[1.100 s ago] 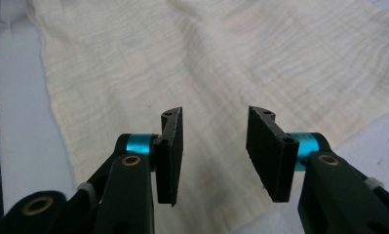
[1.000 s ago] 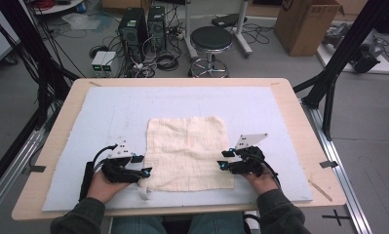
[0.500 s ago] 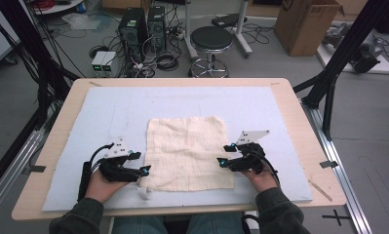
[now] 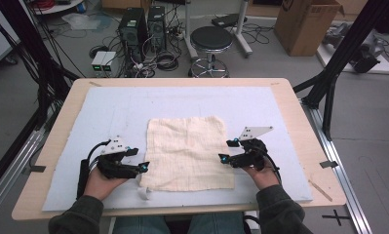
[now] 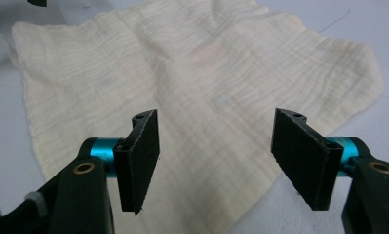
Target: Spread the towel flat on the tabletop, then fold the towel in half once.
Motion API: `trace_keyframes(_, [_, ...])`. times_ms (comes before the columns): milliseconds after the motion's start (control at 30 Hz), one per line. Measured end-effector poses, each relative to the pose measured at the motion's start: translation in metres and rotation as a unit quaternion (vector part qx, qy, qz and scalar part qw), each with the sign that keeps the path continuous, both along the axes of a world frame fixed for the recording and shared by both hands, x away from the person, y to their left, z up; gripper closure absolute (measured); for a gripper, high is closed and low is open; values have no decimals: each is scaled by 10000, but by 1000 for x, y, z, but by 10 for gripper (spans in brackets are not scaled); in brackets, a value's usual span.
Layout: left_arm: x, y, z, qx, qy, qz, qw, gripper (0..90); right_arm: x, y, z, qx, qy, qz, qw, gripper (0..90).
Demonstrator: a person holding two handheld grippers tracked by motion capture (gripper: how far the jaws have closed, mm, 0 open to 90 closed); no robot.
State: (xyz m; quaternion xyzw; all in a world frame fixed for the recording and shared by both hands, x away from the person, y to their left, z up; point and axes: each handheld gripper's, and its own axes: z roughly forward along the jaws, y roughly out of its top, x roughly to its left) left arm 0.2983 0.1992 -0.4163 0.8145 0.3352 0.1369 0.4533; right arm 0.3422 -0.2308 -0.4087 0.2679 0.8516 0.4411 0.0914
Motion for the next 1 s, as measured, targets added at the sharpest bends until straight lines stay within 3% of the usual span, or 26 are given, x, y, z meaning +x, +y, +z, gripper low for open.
trace_keyframes(567, [25, -8, 22, -20, 71, 17, 10000, 312, 21, -2, 22, 36, -107, -128, 9999, 314])
trace_keyframes(800, [39, -9, 30, -87, 70, 131, 9999, 336, 36, -2, 30, 42, -147, -206, 9997, 315])
trace_keyframes(1000, [52, -9, 32, -105, 77, 279, 9995, 359, 51, -5, 32, 6, -33, -309, 9995, 321])
